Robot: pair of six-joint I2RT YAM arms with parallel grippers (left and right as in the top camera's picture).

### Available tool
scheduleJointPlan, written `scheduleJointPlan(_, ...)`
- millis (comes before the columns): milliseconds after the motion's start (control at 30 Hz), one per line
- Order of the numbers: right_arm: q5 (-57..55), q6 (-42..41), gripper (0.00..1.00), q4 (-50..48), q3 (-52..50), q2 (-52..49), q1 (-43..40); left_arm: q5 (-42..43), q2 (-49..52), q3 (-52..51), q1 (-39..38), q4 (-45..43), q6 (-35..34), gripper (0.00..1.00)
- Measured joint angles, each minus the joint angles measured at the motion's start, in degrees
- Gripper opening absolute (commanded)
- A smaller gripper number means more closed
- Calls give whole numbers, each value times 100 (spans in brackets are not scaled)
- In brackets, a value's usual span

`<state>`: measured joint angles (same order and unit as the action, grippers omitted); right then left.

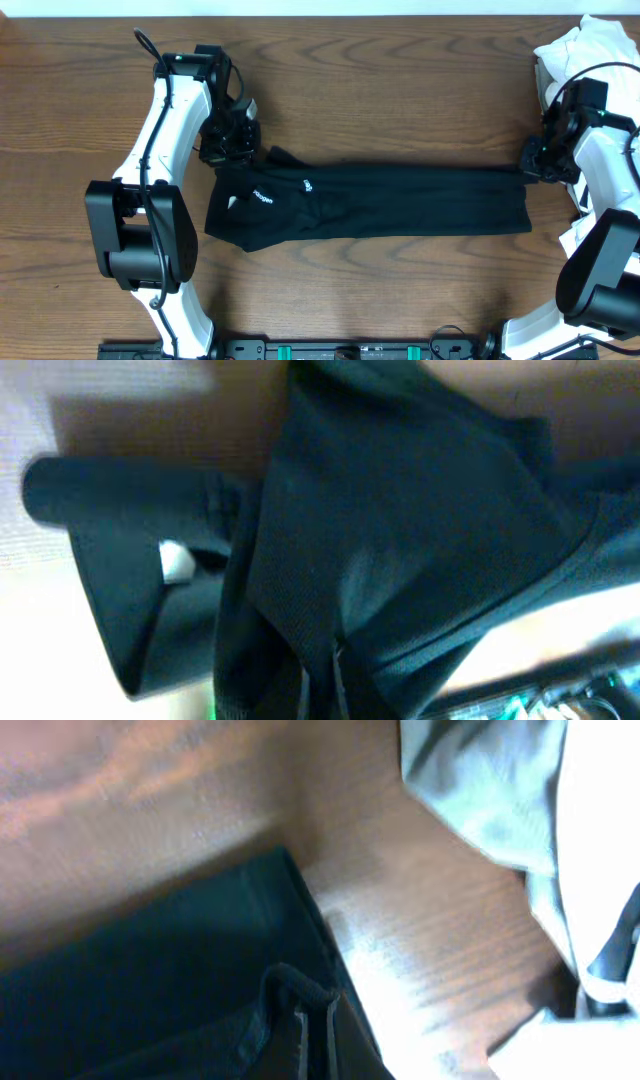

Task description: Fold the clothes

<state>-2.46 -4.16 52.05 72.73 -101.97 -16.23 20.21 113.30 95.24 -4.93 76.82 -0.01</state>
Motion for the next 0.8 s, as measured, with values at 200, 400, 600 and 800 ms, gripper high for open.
scheduleJointPlan(200, -28, -20, 4, 490, -7, 0, 0, -4, 0, 0, -17, 461, -20, 6)
scheduleJointPlan(400, -63, -63, 16, 595, -7, 0, 0, -4, -4, -164, -175, 522, -125, 6)
scheduleJointPlan(600, -114, -70, 20, 595, -7, 0, 0, -17, -7, -612, -428, 531, -236, 6)
scheduleJointPlan(800, -94, -70, 20, 621, -7, 0, 0, -72, -7, -999, -601, 564, -282, 6)
